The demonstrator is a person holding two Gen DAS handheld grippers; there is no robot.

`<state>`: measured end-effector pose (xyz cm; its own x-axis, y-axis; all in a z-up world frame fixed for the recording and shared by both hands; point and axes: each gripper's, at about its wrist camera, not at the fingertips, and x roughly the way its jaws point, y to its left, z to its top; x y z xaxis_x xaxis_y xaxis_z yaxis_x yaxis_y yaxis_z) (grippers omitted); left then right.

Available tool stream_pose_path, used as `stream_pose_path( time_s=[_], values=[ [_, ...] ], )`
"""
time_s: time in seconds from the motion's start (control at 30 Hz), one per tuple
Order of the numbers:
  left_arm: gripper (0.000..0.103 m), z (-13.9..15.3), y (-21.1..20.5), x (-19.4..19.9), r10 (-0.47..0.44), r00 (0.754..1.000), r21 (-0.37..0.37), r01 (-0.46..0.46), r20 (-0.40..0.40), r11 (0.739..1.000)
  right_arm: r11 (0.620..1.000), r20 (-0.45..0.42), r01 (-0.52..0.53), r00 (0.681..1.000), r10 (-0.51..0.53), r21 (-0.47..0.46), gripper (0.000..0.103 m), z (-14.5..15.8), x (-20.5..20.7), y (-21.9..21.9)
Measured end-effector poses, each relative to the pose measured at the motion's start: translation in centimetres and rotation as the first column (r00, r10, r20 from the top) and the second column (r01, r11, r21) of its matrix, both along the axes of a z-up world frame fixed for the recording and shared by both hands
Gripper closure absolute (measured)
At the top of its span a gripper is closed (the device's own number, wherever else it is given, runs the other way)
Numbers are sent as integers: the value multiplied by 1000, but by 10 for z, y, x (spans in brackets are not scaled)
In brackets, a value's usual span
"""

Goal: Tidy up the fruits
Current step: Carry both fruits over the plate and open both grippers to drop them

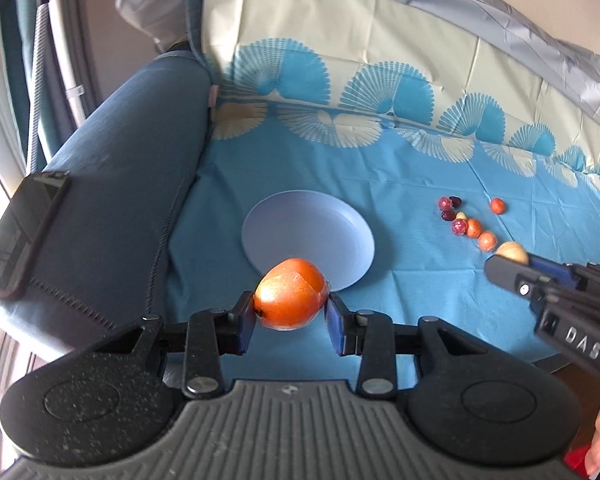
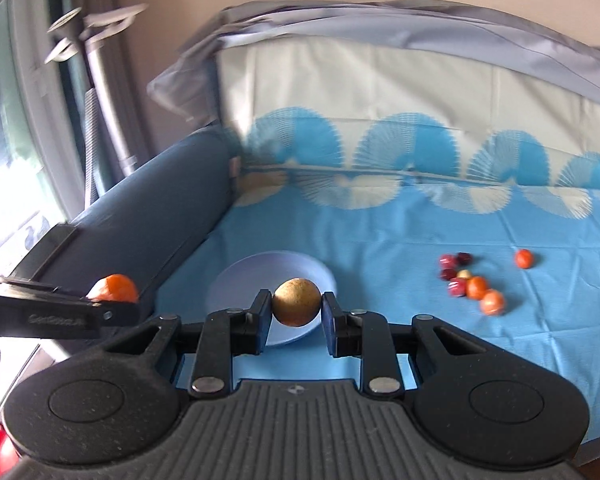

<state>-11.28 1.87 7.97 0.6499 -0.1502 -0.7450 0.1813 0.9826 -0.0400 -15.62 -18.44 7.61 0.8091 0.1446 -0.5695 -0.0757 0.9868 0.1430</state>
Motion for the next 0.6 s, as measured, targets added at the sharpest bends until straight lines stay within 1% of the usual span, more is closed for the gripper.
stream_pose_path(
  time_s=[0.1, 0.23, 0.43, 0.6],
  values=[
    [62, -1, 14, -8, 1, 1000, -20, -1, -8, 1000, 999, -9, -36, 999, 36, -32, 75, 4, -7, 25],
    [62, 0, 20, -10, -18, 1000, -34, 18, 3, 999, 998, -21, -55, 998, 54, -44, 75, 6, -13, 42],
    [62, -2, 18, -1, -27, 1000, -38, 28, 12, 999, 996, -34, -61, 998, 58, -65, 75, 4, -5, 48],
    [62, -10, 12, 23, -28, 1000, -23, 28, 10, 999, 996, -52, -51, 998, 47, -70, 75, -5, 13, 44]
  ],
)
